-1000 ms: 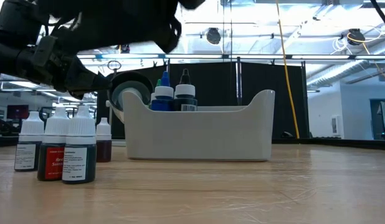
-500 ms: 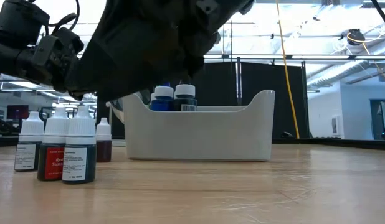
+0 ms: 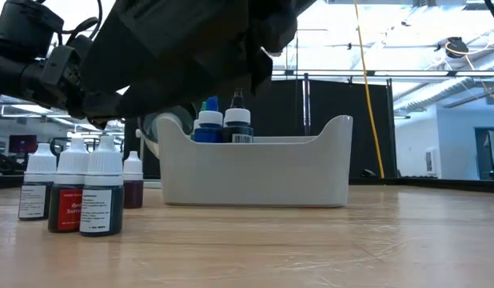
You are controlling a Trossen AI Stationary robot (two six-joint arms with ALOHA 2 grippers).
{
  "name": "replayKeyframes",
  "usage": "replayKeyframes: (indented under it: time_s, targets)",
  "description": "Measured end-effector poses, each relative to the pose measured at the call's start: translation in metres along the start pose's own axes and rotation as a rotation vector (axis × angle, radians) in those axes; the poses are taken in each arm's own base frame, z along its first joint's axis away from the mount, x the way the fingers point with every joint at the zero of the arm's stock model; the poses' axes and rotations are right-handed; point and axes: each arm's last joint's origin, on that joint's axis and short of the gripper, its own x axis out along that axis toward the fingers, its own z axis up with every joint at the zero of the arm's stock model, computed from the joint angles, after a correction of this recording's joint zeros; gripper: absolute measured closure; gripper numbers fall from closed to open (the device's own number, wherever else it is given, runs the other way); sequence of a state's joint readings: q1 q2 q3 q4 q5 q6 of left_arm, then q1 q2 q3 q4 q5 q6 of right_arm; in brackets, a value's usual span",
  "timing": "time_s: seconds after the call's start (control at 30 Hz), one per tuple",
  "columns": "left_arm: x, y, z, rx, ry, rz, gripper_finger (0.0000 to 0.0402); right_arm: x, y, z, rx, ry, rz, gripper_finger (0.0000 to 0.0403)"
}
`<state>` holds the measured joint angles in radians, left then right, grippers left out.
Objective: Pick & Place food coloring
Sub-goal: Put the orange food coloring bottle into the gray bin
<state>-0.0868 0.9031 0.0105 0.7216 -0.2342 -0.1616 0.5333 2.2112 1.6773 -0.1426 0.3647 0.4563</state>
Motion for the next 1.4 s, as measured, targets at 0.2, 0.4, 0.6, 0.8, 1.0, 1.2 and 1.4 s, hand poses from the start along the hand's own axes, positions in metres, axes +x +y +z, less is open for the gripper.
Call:
replayKeyframes:
  time_s: [0.2,0.4,0.6,0.8,1.0,1.2,1.4]
  targets:
    - [0.000,0.000,0.000,0.000,0.000,0.000,0.0382,0.005,-0.004,-0.007,0.014,-0.037,0.009,0.0257]
    - [0.000,0.000,0.000,0.000,0.002,0.000,0.0382,0.009,-0.008,-0.016,0.032,-0.096,-0.034,0.0257]
    - [0.000,0.000,-0.001,0.003,0.015,0.002,0.0382,0.009,-0.008,-0.015,0.041,-0.104,-0.038,0.0257]
    - [0.000,0.000,-0.001,0.003,0.015,0.002,0.0382,0.009,-0.008,-0.016,0.020,-0.095,-0.024,0.0256]
    - [0.000,0.000,-0.001,0.004,0.015,0.002,0.0382,0.010,-0.009,-0.022,0.012,-0.063,0.023,0.0256]
    - [0.000,0.000,-0.001,0.004,0.015,0.002,0.0382,0.012,-0.011,-0.026,0.039,-0.086,0.017,0.0256]
    - [0.000,0.000,-0.001,-0.007,0.017,-0.014,0.0382,0.012,-0.011,-0.027,0.015,-0.088,0.007,0.0256]
